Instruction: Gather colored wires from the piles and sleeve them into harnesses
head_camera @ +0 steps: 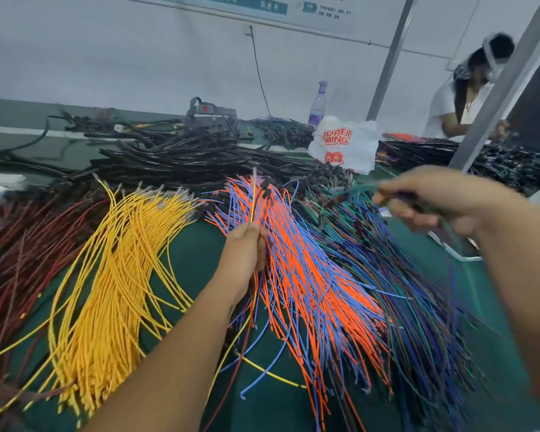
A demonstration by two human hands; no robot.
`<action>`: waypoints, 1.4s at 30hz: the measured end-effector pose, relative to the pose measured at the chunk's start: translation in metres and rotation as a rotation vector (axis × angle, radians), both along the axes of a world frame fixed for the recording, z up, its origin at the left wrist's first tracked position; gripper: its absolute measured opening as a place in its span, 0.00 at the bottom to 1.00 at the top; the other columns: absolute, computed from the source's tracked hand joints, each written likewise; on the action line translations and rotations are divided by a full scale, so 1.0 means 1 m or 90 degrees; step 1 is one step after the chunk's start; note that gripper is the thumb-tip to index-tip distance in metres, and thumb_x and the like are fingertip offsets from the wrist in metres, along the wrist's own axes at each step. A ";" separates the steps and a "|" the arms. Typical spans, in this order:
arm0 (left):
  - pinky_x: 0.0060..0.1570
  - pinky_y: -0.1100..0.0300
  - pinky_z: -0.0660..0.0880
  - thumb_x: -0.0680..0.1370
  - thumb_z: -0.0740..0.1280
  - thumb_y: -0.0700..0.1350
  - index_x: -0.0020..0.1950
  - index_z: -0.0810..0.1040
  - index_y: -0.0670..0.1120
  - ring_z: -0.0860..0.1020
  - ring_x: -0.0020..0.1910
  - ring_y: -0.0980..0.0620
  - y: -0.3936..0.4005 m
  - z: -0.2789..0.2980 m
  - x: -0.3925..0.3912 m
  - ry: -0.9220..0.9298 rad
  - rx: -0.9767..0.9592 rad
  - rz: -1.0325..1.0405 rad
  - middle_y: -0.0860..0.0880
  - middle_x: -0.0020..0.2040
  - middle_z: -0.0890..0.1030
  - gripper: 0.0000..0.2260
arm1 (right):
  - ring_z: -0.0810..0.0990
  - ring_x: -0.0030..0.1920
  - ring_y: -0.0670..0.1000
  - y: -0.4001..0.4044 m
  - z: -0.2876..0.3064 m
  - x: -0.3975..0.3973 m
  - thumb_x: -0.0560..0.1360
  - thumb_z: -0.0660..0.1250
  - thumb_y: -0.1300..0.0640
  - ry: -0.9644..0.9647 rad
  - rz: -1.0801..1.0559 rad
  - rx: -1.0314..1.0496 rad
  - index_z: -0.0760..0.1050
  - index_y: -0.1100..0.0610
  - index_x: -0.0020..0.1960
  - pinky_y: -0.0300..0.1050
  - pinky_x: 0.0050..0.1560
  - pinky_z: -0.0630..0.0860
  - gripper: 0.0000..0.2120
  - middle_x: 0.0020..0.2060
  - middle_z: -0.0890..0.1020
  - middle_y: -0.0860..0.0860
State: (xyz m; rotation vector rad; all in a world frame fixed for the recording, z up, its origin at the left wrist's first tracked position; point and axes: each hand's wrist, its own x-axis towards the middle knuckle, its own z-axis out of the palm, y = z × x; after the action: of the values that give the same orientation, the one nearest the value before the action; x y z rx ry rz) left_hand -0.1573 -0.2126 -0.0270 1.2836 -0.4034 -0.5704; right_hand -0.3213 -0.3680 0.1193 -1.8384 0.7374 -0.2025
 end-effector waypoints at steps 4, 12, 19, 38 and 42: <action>0.19 0.69 0.55 0.83 0.51 0.39 0.35 0.66 0.47 0.58 0.18 0.58 0.013 0.023 0.008 0.016 -0.036 0.027 0.54 0.22 0.62 0.17 | 0.54 0.12 0.42 0.029 0.043 0.013 0.80 0.52 0.57 -0.088 0.083 0.096 0.71 0.61 0.42 0.28 0.17 0.51 0.14 0.18 0.62 0.49; 0.17 0.72 0.53 0.83 0.50 0.41 0.38 0.67 0.47 0.57 0.16 0.60 0.085 0.033 0.051 0.068 -0.044 0.058 0.55 0.18 0.60 0.15 | 0.60 0.17 0.42 0.112 -0.021 0.131 0.82 0.54 0.55 -0.357 0.144 0.447 0.72 0.55 0.42 0.32 0.19 0.57 0.13 0.21 0.65 0.46; 0.18 0.75 0.57 0.80 0.51 0.39 0.31 0.72 0.45 0.60 0.13 0.59 0.136 -0.003 0.096 0.176 -0.025 0.119 0.53 0.17 0.63 0.20 | 0.66 0.18 0.42 0.171 -0.156 0.184 0.81 0.59 0.63 -0.367 -0.104 0.303 0.76 0.64 0.49 0.33 0.20 0.64 0.08 0.24 0.70 0.50; 0.47 0.61 0.78 0.83 0.58 0.42 0.49 0.81 0.47 0.83 0.44 0.53 0.107 -0.006 0.061 0.079 -0.100 0.059 0.48 0.45 0.85 0.12 | 0.65 0.67 0.53 0.193 -0.161 0.178 0.83 0.54 0.51 -0.254 0.062 -0.412 0.63 0.49 0.76 0.49 0.68 0.63 0.22 0.67 0.68 0.53; 0.35 0.63 0.78 0.83 0.57 0.43 0.48 0.79 0.47 0.82 0.34 0.53 0.111 -0.001 0.058 0.114 -0.117 0.066 0.48 0.36 0.83 0.11 | 0.72 0.63 0.44 0.202 -0.157 0.177 0.83 0.54 0.48 -0.288 0.123 -0.182 0.58 0.47 0.77 0.39 0.62 0.68 0.23 0.62 0.72 0.47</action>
State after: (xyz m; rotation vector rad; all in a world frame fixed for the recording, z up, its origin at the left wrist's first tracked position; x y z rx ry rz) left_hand -0.0989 -0.1020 -0.0275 1.0610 -0.2333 -0.5427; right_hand -0.1443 -0.1660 -0.0375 -2.0181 0.2206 -0.5997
